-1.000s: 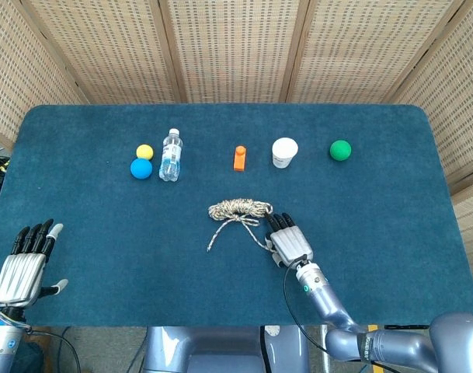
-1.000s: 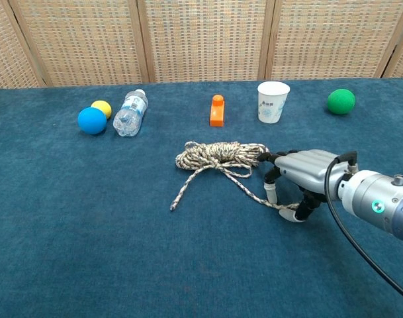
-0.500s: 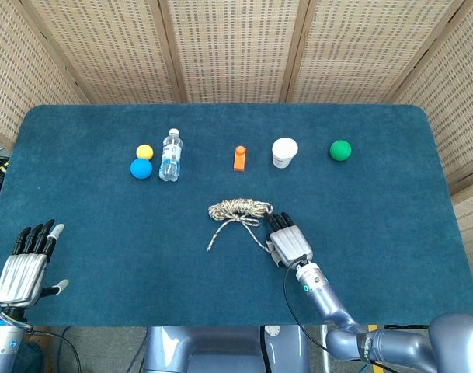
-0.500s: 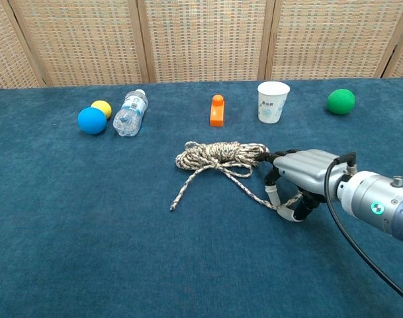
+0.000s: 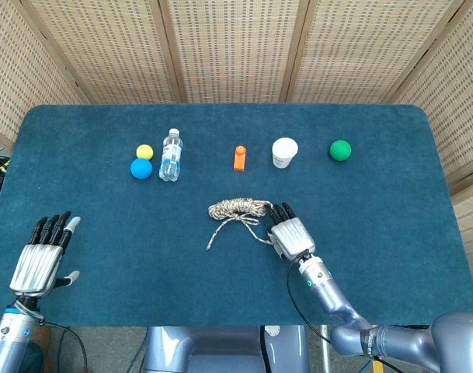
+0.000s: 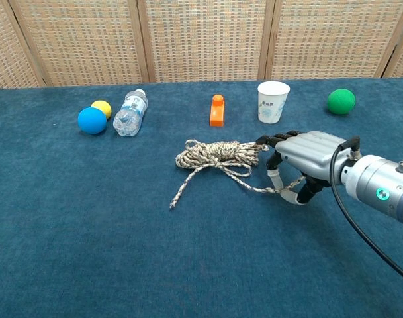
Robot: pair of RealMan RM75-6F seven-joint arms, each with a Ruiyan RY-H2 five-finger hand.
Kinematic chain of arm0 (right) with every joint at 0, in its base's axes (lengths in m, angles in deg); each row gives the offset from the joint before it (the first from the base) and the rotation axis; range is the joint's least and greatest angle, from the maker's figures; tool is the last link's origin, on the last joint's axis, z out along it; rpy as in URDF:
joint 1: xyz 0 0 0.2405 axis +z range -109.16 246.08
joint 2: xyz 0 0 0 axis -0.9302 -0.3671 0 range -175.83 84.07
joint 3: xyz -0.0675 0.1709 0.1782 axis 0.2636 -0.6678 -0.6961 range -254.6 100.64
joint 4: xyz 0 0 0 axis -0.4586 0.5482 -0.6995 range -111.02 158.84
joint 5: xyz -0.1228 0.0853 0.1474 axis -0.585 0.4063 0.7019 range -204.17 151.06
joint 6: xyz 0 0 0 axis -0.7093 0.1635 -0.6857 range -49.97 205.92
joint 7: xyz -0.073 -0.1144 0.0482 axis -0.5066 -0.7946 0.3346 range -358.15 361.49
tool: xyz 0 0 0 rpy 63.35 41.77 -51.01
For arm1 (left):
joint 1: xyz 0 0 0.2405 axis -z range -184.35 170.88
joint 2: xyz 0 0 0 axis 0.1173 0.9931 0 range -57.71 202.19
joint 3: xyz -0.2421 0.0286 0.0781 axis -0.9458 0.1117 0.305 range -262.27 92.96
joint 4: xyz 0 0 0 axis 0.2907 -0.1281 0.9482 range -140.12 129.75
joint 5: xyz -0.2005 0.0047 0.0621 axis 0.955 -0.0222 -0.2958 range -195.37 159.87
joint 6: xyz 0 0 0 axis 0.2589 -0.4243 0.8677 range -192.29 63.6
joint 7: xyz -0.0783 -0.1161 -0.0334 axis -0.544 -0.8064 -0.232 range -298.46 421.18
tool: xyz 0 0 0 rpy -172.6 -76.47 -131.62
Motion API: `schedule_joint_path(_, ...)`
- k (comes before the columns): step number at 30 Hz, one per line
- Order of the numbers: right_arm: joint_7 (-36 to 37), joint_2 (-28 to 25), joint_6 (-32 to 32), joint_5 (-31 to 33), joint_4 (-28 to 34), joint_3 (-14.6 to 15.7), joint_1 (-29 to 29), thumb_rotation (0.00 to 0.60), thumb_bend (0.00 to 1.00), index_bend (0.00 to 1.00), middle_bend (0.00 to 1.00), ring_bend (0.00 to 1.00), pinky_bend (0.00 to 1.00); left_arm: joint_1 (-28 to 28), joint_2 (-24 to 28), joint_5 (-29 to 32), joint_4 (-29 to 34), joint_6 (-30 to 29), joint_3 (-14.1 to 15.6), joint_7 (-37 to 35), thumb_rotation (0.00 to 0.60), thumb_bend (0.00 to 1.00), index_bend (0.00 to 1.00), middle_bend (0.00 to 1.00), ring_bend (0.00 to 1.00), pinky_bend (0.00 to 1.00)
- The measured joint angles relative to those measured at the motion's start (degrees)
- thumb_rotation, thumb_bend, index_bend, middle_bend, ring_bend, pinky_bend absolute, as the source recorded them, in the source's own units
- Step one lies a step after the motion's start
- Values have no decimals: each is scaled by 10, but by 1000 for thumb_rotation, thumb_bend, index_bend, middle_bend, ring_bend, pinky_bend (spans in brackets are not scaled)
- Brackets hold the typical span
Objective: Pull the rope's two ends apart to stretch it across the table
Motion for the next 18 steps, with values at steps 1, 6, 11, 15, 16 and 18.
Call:
schedule_joint_path(1,-2,-3,0,-2,0,1,0,600,496,640,0,0,0,8,-7,-7,-8,5,-2,5,600,0,0,0,0,0)
schedule_joint_path(6,-9,-10,2,-11,0,4,2,600,501,646,0,0,0,55,-42,-46,-50,38,-12,23,600,0,23,0,0,0)
schedule_joint_path(11,-15,-16,3,-27,-2,7,4,600,512,651,0,0,0,111,-84,-89,-106,71,-23,21,600,0,201,0,0,0)
schedule_joint_path(15,-16,-17,6,-31,-4,7,6,600,523,652,0,0,0,156,-131,-116,-163,94,-33,27,600,2,316,0,0,0)
schedule_joint_path(16,-16,-18,8,-32,-5,7,6,600,523,653,0,0,0,167,-140,-120,-174,101,-35,30,600,7,327,0,0,0)
schedule_joint_path(18,-16,-18,11,-32,-6,6,7,600,523,654,0,0,0,191,-161,-129,-194,117,-40,35,600,35,354,0,0,0)
